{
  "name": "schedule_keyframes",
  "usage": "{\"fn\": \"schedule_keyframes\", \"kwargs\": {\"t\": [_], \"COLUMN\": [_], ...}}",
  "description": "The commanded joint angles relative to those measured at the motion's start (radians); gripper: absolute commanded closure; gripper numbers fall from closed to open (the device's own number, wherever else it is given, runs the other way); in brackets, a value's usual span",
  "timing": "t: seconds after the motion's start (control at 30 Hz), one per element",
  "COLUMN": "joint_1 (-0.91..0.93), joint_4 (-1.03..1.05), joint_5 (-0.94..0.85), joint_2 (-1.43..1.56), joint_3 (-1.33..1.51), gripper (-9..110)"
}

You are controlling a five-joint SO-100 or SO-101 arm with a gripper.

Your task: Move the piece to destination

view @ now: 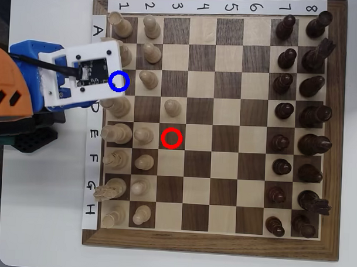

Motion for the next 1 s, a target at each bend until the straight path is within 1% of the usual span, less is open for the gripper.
{"fn": "schedule_keyframes", "kwargs": {"t": [0.0,0.2,0.33,0.6,0.7,0.97], "joint_1": [-0.064,-0.064,-0.069,-0.118,-0.11,-0.071], "joint_4": [0.008,0.005,-0.032,-0.077,-0.081,-0.06], "joint_5": [0.331,0.376,0.391,0.431,0.433,0.399], "joint_2": [0.08,0.066,0.075,0.097,0.104,0.095], "joint_3": [0.04,0.124,0.187,0.267,0.265,0.143], "gripper": [101,101,101,101,101,101]}}
